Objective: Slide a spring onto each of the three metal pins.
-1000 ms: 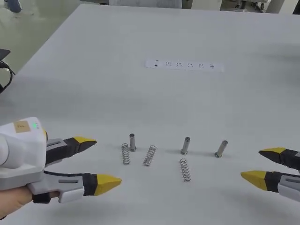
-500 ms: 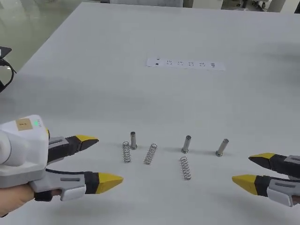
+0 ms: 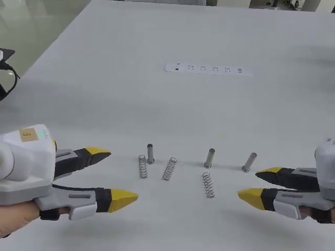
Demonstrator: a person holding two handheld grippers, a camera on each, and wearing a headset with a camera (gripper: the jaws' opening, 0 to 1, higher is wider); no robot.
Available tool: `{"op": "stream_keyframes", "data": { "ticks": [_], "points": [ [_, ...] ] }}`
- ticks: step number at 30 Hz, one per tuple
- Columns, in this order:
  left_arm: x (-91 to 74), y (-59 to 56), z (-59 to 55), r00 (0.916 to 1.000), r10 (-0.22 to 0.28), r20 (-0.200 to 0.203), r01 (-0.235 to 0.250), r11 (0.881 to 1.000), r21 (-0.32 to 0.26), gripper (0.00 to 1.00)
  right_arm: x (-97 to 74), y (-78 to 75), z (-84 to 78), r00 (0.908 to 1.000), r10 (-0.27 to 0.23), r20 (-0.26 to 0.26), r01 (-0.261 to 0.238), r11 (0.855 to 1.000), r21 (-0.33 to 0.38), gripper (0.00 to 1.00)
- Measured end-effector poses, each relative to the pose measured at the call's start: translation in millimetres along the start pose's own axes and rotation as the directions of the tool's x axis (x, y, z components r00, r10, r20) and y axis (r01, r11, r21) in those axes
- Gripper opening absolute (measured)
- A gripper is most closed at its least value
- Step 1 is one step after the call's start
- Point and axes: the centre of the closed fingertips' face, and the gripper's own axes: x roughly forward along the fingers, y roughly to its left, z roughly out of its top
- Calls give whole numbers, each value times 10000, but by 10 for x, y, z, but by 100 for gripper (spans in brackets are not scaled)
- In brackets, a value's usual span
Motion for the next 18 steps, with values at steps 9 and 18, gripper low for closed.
{"op": "stream_keyframes", "data": {
  "ticks": [9,18],
  "points": [
    [18,-6,-17,10000,-43,-33,43,10000,-38,62,213,39,-24,9985,238,-497,-245,9996,-131,38],
    [18,6,-26,10000,-20,-41,20,10000,-47,62,409,145,23,9960,464,-767,-468,9989,-36,35]
  ]
}}
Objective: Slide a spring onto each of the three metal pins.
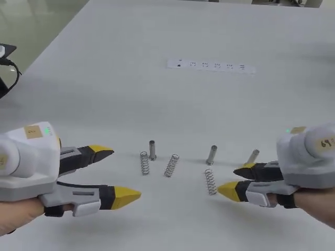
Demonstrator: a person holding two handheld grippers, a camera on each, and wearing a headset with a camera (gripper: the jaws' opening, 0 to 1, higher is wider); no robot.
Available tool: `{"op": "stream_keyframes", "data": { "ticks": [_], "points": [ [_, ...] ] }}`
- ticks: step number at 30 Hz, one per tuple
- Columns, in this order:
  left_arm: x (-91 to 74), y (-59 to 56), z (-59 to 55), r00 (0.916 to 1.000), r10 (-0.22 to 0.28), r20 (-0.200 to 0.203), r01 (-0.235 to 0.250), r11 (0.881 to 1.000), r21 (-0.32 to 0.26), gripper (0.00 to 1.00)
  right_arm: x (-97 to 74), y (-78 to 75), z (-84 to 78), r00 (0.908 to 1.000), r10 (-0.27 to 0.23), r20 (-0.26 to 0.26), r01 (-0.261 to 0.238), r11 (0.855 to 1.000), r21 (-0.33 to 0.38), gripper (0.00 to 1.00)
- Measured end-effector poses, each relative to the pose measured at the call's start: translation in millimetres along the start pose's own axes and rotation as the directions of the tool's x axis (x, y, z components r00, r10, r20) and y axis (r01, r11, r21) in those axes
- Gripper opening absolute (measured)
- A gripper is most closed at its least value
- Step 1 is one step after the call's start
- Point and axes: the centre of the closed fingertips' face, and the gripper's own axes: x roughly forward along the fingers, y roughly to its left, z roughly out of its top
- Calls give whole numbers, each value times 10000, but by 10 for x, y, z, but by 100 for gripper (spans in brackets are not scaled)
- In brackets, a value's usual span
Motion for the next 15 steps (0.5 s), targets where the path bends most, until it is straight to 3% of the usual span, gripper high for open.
{"op": "stream_keyframes", "data": {
  "ticks": [15],
  "points": [
    [-22,16,-48,10000,40,-53,-40,10000,-35,61,259,78,-48,9950,-305,-949,290,9994,-180,28]
  ]
}}
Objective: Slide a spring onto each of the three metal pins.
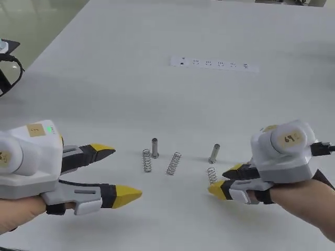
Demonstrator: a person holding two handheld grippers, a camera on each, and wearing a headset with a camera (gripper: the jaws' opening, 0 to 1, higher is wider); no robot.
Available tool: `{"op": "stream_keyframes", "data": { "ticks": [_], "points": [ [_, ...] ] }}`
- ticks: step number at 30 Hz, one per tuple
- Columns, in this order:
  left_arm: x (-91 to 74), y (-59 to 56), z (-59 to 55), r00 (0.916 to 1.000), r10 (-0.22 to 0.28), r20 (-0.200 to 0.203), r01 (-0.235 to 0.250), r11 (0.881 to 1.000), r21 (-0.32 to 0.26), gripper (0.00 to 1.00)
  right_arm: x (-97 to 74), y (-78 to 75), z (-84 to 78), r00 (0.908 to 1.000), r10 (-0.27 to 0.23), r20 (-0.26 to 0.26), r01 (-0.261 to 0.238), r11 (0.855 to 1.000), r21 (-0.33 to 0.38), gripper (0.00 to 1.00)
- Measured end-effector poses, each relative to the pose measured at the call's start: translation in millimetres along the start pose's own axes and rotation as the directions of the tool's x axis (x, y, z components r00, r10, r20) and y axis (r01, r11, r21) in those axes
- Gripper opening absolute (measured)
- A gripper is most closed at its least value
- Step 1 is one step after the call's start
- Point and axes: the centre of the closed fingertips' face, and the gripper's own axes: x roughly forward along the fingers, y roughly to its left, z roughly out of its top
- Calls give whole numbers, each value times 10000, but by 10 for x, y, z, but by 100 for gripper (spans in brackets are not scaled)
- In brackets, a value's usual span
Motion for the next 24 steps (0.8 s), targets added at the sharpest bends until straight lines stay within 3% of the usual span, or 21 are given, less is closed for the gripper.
{"op": "stream_keyframes", "data": {
  "ticks": [9,24],
  "points": [
    [-2,-11,0,10000,-52,1,52,10000,2,60,103,-44,-63,9966,-500,-659,461,9971,-604,27],
    [24,-13,21,9999,-124,49,124,9999,1,60,122,-80,-96,9936,-620,-947,515,9926,-1099,15]
  ]
}}
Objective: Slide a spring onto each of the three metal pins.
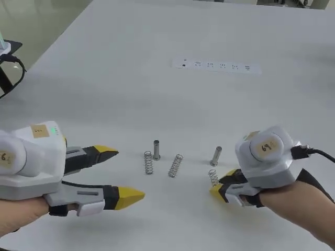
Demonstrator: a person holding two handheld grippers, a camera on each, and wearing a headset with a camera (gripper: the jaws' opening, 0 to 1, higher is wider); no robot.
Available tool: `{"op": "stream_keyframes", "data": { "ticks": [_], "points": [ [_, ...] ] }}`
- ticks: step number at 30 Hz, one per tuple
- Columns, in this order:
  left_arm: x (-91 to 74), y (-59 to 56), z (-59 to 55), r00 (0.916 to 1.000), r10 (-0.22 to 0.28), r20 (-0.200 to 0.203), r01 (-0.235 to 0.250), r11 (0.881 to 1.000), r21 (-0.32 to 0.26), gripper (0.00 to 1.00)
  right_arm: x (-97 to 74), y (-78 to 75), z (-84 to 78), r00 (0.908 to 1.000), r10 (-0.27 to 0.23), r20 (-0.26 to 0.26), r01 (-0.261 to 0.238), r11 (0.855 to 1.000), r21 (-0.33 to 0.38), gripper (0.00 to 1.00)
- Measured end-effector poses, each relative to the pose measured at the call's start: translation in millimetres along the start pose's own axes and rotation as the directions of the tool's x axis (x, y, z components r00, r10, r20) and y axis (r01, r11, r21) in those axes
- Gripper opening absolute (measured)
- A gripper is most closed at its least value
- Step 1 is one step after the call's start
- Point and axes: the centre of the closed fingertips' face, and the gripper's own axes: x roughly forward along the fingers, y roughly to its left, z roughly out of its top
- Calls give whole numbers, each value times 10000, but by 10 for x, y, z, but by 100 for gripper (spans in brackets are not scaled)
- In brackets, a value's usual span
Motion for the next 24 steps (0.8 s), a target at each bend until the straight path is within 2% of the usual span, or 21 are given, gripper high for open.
{"op": "stream_keyframes", "data": {
  "ticks": [10,13,17,20,24],
  "points": [
    [18,-24,-35,9996,-251,102,251,9997,-40,61,-1,-22,-18,10000,-51,-66,49,9997,-243,11],
    [9,-82,-3,9974,-541,474,528,9982,286,62,-2,-35,-21,9999,-63,-91,60,9995,-326,9],
    [-2,-116,9,9955,-754,570,721,9958,567,62,-5,-40,-20,10000,-10,-91,6,9990,-443,9],
    [-18,-140,75,9908,-989,921,926,9932,708,63,-8,-49,-21,10000,28,-19,-28,9992,-401,9],
    [-3,-164,122,9889,-1079,1020,996,9915,835,62,-12,-63,-23,10000,16,30,-14,9986,-528,9]
  ]
}}
